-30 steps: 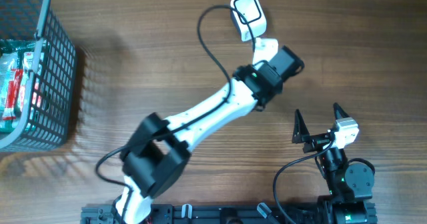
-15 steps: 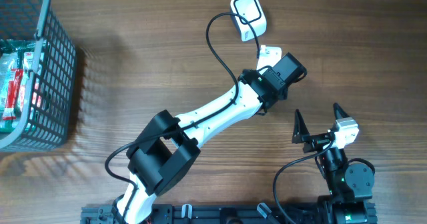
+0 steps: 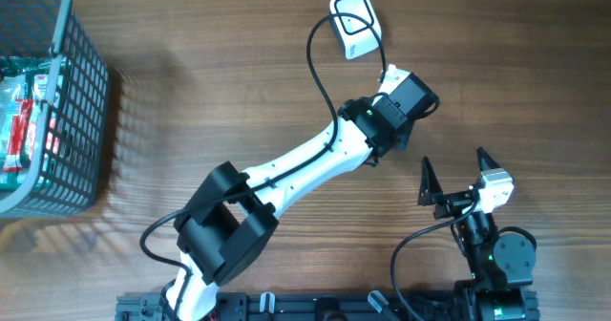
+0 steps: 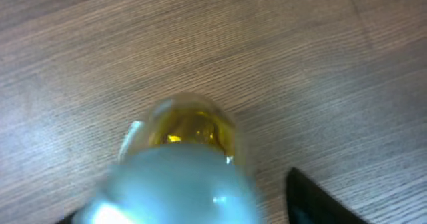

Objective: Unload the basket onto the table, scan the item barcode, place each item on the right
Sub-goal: 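Set the bottle upright on the table and release it, then reach the left gripper back into the basket toward a green-capped jar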

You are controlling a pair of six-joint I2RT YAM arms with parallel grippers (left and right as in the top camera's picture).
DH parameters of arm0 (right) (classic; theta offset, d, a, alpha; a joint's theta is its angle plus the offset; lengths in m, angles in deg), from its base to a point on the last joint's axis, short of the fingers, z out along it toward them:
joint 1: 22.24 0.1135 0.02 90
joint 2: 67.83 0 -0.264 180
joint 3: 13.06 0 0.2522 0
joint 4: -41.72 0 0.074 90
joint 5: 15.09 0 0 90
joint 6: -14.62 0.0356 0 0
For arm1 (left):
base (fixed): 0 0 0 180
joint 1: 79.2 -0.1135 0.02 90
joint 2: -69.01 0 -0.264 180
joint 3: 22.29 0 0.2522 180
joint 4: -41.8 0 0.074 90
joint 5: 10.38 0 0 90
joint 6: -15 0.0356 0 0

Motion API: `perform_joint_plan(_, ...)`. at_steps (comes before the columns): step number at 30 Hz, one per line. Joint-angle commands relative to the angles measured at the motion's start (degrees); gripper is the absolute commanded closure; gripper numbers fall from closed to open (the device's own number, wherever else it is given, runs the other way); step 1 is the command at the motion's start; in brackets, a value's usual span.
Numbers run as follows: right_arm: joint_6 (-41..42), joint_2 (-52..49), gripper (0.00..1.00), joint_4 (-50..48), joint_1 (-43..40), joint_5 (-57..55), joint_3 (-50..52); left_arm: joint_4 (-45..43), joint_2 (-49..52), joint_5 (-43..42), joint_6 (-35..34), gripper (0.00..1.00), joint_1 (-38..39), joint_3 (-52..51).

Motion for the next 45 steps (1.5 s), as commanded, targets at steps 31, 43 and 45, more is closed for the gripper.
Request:
perform_joint_plan(31,-0.2,0.3,0.0,-0.2,-0.3,-0.1,0.1,-2.3,-14.4,6.8,-3.6,0.06,-3.3,0.4)
perform_joint_plan(43,-0.2,0.3,0.0,-0.2,-0.3,-0.1,0.1,0.1,-34.1,19.2,2.0,0.02,-24.6,0.4)
perform_joint_plan(45,-0.2,0.3,0.0,-0.2,-0.3,-0.1,0.1,1.2,-36.8,19.1,2.0,0.01,-31.2,0.4)
